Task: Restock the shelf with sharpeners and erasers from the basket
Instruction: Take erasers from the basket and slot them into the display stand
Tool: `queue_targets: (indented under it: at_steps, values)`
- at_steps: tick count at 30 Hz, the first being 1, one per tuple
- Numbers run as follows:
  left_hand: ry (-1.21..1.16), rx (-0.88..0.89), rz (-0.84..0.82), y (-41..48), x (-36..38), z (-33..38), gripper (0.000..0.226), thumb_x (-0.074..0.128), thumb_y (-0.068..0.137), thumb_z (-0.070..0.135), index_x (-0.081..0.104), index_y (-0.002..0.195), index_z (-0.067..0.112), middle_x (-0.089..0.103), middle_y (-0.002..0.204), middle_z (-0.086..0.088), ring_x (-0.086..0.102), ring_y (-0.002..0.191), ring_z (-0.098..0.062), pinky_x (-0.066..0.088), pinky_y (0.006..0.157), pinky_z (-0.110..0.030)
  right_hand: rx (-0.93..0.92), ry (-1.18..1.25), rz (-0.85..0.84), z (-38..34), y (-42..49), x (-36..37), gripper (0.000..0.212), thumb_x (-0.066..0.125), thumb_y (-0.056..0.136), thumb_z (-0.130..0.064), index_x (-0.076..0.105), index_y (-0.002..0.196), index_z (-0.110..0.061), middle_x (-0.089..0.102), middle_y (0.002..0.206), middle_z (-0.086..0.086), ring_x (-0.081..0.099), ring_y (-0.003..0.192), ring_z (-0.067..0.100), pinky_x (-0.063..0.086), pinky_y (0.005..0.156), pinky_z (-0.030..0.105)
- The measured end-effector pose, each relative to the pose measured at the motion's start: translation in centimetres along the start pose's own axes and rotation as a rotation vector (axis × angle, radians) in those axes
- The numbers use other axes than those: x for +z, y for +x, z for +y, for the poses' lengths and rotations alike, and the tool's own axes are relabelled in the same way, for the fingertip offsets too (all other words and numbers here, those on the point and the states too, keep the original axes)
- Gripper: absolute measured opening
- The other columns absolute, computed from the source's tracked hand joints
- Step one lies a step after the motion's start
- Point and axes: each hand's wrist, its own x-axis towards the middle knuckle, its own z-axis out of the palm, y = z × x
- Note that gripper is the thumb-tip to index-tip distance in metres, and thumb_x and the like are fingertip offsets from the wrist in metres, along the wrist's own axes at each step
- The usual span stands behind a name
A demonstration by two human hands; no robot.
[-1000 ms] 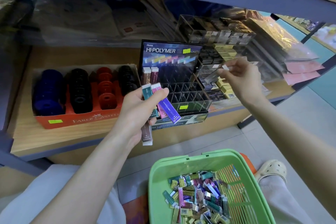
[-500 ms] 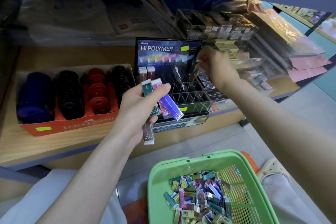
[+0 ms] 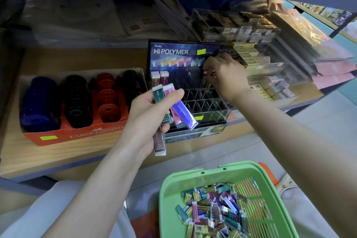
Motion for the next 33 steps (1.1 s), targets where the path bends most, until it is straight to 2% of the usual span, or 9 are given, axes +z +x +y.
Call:
queue_targets:
  at_steps: [3,5,8,10,15,21,24,27,33]
  values:
    - [-0.002,-0.001,0.011,0.1,0.0,0.0,0.013,0.072,0.081,0.022,0.062,0.073,0.018,0.055,0.061,-0.001,0.042,0.044,-0.007,0.027,0.033,-0.016,0.006,0.060,0.075,-0.6,-0.4,-0.3,0.017,0.071,0.078,-0.011,0.062,0.092,-0.006,0.066,0.085,0.011,0.057,0.086,0.033,0.045,0.064,0.037]
    - [-0.002,0.001,0.016,0.1,-0.1,0.0,0.014,0.072,0.081,0.023,0.061,0.073,0.018,0.056,0.060,-0.001,0.043,0.044,-0.007,0.028,0.034,-0.016,0.125,0.279,0.101,-2.0,-0.9,-1.6,0.011,0.061,0.090,-0.021,0.061,0.094,-0.010,0.064,0.087,0.004,0.056,0.079,0.022,0.043,0.065,0.033]
    - [-0.023,0.011,0.032,0.1,0.0,-0.1,0.014,0.071,0.082,0.023,0.061,0.073,0.018,0.057,0.057,0.002,0.044,0.043,-0.006,0.027,0.034,-0.016,0.318,0.774,-0.118,-5.2,-2.6,-4.6,0.019,0.053,0.095,-0.034,0.059,0.085,-0.019,0.065,0.078,-0.006,0.057,0.065,0.009,0.047,0.065,0.027]
    - [-0.038,0.024,0.042,0.0,0.1,-0.1,0.014,0.071,0.082,0.023,0.061,0.073,0.018,0.057,0.056,0.003,0.044,0.043,-0.006,0.027,0.033,-0.016,0.318,0.996,-0.308,-6.9,-4.3,-6.0,0.018,0.058,0.090,-0.037,0.062,0.082,-0.022,0.068,0.075,-0.002,0.059,0.064,0.007,0.049,0.066,0.028]
    - [0.009,0.056,0.045,-0.3,0.5,-0.3,0.017,0.073,0.078,0.028,0.062,0.074,0.016,0.057,0.057,-0.001,0.044,0.044,-0.008,0.029,0.034,-0.017,0.328,1.143,-0.439,-8.4,-6.5,-6.7,0.003,0.069,0.084,-0.022,0.067,0.085,-0.020,0.071,0.081,0.010,0.063,0.070,0.015,0.053,0.066,0.026]
    - [-0.009,0.099,-0.039,-0.8,0.7,-0.1,0.015,0.069,0.079,0.031,0.063,0.082,0.017,0.058,0.058,0.004,0.045,0.043,-0.005,0.030,0.034,-0.016,0.464,1.336,-0.405,-8.4,-6.7,-7.1,0.006,0.057,0.092,-0.010,0.058,0.087,-0.014,0.067,0.068,-0.001,0.063,0.063,0.007,0.056,0.066,0.023]
    - [0.012,0.104,-0.017,-0.8,0.5,-0.2,0.011,0.067,0.085,0.023,0.061,0.080,0.015,0.055,0.055,0.005,0.044,0.043,-0.006,0.029,0.034,-0.016,0.508,1.367,-0.364,-8.3,-6.8,-7.1,0.003,0.052,0.095,-0.010,0.053,0.092,-0.011,0.069,0.076,0.002,0.065,0.070,0.011,0.055,0.071,0.024]
    - [-0.006,0.092,-0.002,-0.7,0.2,0.0,0.015,0.068,0.085,0.023,0.058,0.078,0.015,0.051,0.054,0.006,0.040,0.043,-0.006,0.028,0.033,-0.016,0.522,1.179,-0.248,-7.0,-6.4,-7.1,0.005,0.059,0.093,-0.018,0.057,0.088,-0.018,0.070,0.086,0.004,0.062,0.079,0.011,0.048,0.079,0.027]
    - [-0.038,0.084,0.039,-0.7,-0.4,0.5,0.011,0.069,0.084,0.024,0.060,0.081,0.018,0.051,0.053,0.008,0.041,0.041,-0.004,0.029,0.034,-0.016,0.526,0.847,-0.073,-3.3,-4.1,-6.3,0.015,0.065,0.087,-0.011,0.052,0.082,-0.016,0.057,0.071,-0.002,0.056,0.065,0.015,0.046,0.064,0.026]
